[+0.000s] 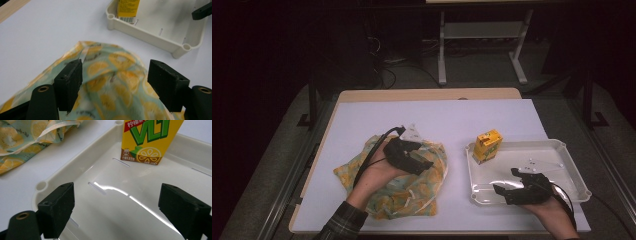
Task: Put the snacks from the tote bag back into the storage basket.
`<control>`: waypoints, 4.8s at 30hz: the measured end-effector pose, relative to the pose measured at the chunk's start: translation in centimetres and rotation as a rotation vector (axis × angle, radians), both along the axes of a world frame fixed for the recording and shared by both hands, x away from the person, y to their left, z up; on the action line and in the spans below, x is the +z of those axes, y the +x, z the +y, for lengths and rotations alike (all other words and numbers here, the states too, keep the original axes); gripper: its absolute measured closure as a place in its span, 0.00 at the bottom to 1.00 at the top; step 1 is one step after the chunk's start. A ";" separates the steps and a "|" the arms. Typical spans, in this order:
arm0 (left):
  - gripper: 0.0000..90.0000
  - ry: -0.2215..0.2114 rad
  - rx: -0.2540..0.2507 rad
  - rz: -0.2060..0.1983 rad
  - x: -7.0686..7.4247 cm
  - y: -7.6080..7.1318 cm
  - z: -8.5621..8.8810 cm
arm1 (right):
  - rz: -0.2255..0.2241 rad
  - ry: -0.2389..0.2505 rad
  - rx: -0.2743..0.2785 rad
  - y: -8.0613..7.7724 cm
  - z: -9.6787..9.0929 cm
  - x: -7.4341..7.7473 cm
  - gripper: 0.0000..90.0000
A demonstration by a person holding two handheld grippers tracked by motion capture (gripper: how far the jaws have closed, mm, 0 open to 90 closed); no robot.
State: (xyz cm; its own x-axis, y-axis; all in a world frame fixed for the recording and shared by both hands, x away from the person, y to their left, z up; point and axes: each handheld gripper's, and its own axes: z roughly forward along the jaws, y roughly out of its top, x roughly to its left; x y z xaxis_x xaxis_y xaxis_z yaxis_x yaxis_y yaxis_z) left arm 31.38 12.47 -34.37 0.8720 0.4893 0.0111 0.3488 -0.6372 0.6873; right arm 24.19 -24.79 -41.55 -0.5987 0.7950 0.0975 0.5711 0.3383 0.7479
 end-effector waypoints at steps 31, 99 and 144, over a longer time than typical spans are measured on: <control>0.20 -0.110 0.182 -0.047 -2.3 -4.7 13.0 | 0.090 -0.019 0.034 4.2 0.4 0.4 0.96; 0.20 -0.097 0.179 -0.020 -3.0 -4.5 13.1 | 0.135 -0.093 0.066 9.6 3.1 -1.5 0.94; 0.20 -0.080 0.159 -0.014 -3.5 -4.7 12.9 | -0.015 0.008 -0.004 2.0 0.8 1.4 0.17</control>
State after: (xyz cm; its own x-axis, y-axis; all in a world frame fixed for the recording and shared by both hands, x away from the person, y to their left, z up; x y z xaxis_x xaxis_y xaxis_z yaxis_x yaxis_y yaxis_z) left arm 26.72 25.39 -37.88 0.7836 0.6209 -0.0219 0.4312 -0.5181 0.7387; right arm 26.16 -23.98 -40.18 -0.5972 0.7964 0.0953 0.5610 0.3299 0.7592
